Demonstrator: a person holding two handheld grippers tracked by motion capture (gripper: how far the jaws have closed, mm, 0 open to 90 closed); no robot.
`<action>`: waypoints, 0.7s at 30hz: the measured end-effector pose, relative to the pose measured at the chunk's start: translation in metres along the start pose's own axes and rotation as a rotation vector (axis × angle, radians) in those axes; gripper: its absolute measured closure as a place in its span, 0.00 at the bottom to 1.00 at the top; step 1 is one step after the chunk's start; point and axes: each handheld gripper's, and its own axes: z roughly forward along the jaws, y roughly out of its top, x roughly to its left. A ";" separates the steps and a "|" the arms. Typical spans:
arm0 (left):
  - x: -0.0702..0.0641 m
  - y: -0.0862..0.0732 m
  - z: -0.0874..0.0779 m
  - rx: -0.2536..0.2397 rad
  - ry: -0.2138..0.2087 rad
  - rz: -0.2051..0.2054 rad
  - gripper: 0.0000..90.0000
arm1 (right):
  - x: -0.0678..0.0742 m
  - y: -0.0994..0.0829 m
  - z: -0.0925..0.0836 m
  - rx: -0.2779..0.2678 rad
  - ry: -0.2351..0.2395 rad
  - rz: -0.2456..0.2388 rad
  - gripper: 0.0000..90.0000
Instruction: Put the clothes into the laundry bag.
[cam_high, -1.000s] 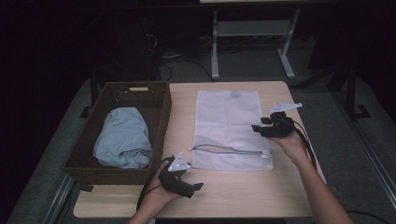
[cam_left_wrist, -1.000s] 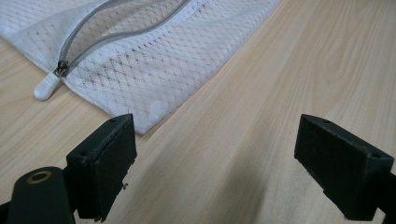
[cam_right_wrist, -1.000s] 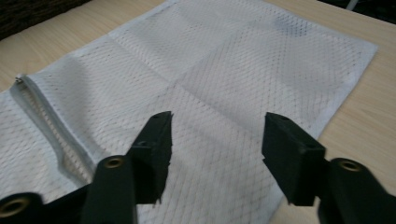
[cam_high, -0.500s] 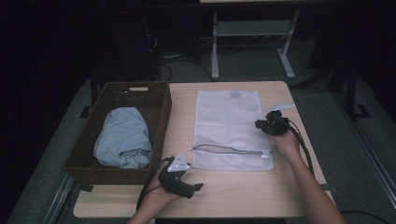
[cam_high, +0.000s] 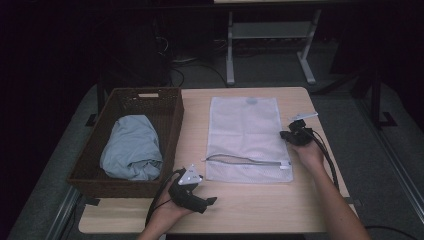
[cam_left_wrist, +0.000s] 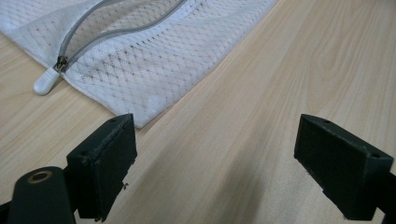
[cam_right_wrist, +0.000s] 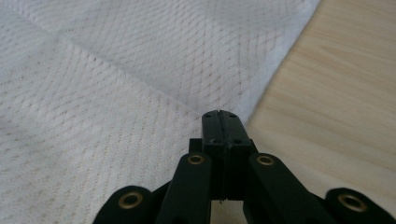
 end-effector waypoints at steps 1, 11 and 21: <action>0.000 0.000 0.000 0.000 0.000 0.000 0.14 | 0.000 0.000 0.000 0.000 0.000 0.000 0.99; 0.001 -0.001 0.000 -0.001 0.003 -0.003 0.14 | -0.002 -0.002 -0.005 0.031 0.005 -0.025 0.99; 0.000 0.000 0.000 0.001 0.002 -0.003 0.14 | -0.007 -0.013 -0.023 0.092 0.010 -0.036 0.99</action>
